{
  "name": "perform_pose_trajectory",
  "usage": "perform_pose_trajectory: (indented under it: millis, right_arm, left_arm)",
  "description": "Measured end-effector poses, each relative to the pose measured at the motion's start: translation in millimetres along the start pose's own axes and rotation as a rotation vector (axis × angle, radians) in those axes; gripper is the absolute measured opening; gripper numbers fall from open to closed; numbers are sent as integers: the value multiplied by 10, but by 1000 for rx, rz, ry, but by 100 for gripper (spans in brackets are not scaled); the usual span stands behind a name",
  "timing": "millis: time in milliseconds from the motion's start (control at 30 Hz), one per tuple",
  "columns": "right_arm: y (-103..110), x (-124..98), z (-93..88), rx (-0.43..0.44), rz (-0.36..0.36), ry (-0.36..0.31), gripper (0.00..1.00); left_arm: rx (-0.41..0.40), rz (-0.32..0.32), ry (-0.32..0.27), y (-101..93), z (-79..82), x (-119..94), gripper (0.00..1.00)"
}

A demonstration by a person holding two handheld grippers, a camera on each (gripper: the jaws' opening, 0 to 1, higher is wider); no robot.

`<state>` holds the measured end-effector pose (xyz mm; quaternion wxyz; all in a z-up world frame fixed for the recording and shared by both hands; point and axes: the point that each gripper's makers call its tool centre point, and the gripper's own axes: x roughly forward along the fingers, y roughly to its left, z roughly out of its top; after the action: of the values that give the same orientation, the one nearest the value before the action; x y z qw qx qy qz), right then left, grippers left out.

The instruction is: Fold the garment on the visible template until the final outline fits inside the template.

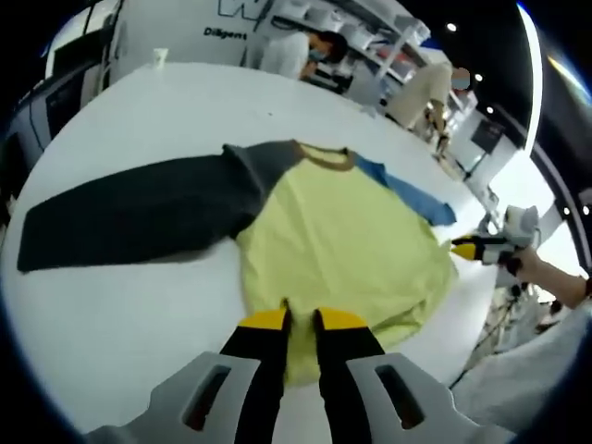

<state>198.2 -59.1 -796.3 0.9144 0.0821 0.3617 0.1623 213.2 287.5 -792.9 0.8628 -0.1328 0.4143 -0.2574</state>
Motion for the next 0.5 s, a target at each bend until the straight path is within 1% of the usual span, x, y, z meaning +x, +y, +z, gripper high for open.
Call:
perform_pose_trajectory:
  millis: [33,67,100,133,200,233,300,333,367,467,500]
  right_arm:
    - [7,39,124,-15,3,-11,23]
    - [3,62,184,-8,3,-21,23]
    - [10,131,304,-16,9,-43,24]
    - [-9,165,358,-18,9,-44,25]
    - [-46,235,466,-21,8,-47,23]
    - [-58,270,499,-20,8,-47,20]
    - [-74,351,574,-18,10,-43,2]
    - [-72,376,606,-21,12,-40,0]
    - [-78,461,664,-42,13,-35,0]
    - [-115,586,670,-39,13,-17,0]
    - [-140,630,689,-31,13,-10,0]
  left_arm:
    - [4,8,-14,29,140,58,8]
    - [5,11,-20,33,171,68,7]
    - [12,16,-39,55,286,112,6]
    - [19,15,-49,5,366,149,5]
    - [28,28,-46,73,441,219,4]
    - [45,54,-28,145,478,309,3]
    - [18,74,-20,186,521,347,2]
    - [7,76,-24,170,539,335,2]
    - [-18,99,-36,251,591,370,1]
    - [-23,109,-30,312,577,406,1]
    - [-39,118,-29,367,569,443,1]
